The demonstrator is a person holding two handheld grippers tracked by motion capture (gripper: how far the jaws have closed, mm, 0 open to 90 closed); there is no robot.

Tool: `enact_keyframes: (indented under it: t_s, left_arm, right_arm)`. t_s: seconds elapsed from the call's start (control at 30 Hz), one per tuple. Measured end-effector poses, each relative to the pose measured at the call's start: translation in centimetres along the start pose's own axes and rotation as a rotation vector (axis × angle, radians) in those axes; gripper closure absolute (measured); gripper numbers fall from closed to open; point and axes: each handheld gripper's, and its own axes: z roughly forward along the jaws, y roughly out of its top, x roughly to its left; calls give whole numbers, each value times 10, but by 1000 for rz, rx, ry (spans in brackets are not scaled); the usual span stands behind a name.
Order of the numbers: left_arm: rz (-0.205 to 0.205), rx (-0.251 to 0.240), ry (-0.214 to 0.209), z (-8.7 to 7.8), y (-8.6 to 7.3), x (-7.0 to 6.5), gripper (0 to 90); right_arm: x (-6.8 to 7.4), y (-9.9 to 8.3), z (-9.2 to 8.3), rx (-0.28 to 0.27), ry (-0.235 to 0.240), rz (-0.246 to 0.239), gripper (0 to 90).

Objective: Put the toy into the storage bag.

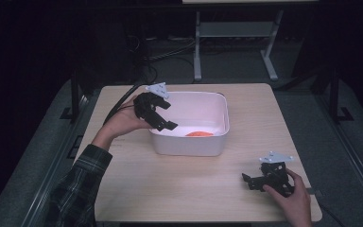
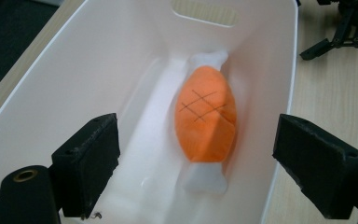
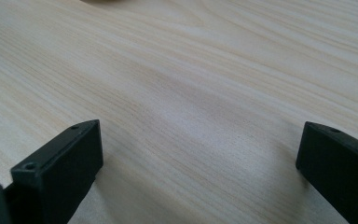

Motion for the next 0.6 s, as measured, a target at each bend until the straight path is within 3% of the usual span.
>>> enact_keyframes:
  t_s: [0.1, 0.6]
  left_arm:
    - [-2, 1, 23, -4, -6, -3, 140]
    - [-100, -47, 115, -26, -33, -20, 141]
  right_arm:
    - [0, 0, 0, 0, 0, 0, 0]
    - [0, 0, 0, 0, 0, -1, 0]
